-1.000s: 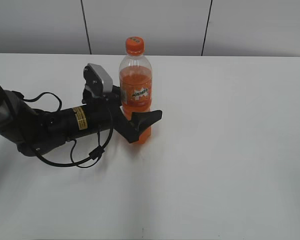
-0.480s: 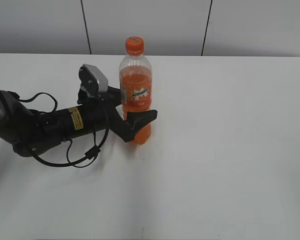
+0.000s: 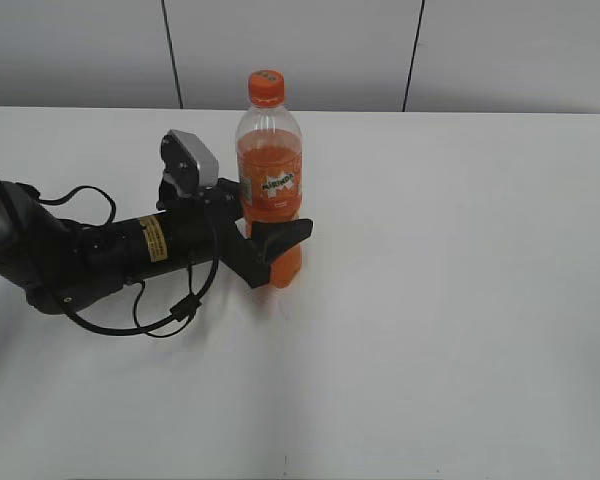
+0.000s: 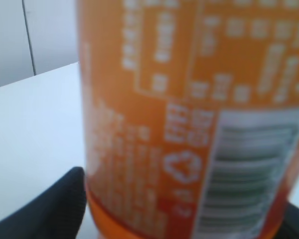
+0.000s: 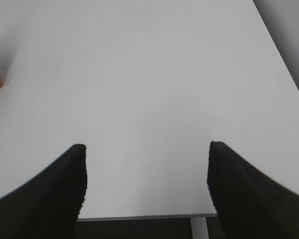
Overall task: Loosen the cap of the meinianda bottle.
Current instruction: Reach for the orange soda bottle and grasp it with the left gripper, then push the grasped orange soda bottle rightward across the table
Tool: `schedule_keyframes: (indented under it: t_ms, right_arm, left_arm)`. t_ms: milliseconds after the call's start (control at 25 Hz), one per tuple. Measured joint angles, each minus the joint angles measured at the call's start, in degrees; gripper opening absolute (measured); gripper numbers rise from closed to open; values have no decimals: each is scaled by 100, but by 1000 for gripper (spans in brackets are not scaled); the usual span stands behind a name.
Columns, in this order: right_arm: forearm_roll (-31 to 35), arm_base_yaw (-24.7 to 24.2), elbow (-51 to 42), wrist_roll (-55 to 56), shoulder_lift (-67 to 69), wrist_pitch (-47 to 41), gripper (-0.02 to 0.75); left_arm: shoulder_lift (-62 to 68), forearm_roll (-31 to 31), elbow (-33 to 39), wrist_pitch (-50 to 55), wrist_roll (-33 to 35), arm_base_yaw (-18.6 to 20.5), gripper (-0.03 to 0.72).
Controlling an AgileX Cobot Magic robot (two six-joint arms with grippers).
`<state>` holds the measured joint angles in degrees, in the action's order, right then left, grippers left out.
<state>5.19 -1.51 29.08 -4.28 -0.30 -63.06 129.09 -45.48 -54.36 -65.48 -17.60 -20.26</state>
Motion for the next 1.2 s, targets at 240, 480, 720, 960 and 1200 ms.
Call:
schedule_keyframes:
  t_ms: [240,480,720,960,1200]
  right_arm:
    - [0,0,0,0,0,0,566]
    - [0,0,0,0,0,0,566]
    - [0,0,0,0,0,0,566]
    - [0,0,0,0,0,0,566]
    - [0,0,0,0,0,0,566]
  left_arm:
    - [0,-150,6,15,0,0,383]
    - [0,-260,1,15,0,8,383]
    - [11,-569,1,-135,27,31,383]
    - [11,-1596,-5,-359,97,92,383]
    - [11,-2089,-39,-460,97,-38,383]
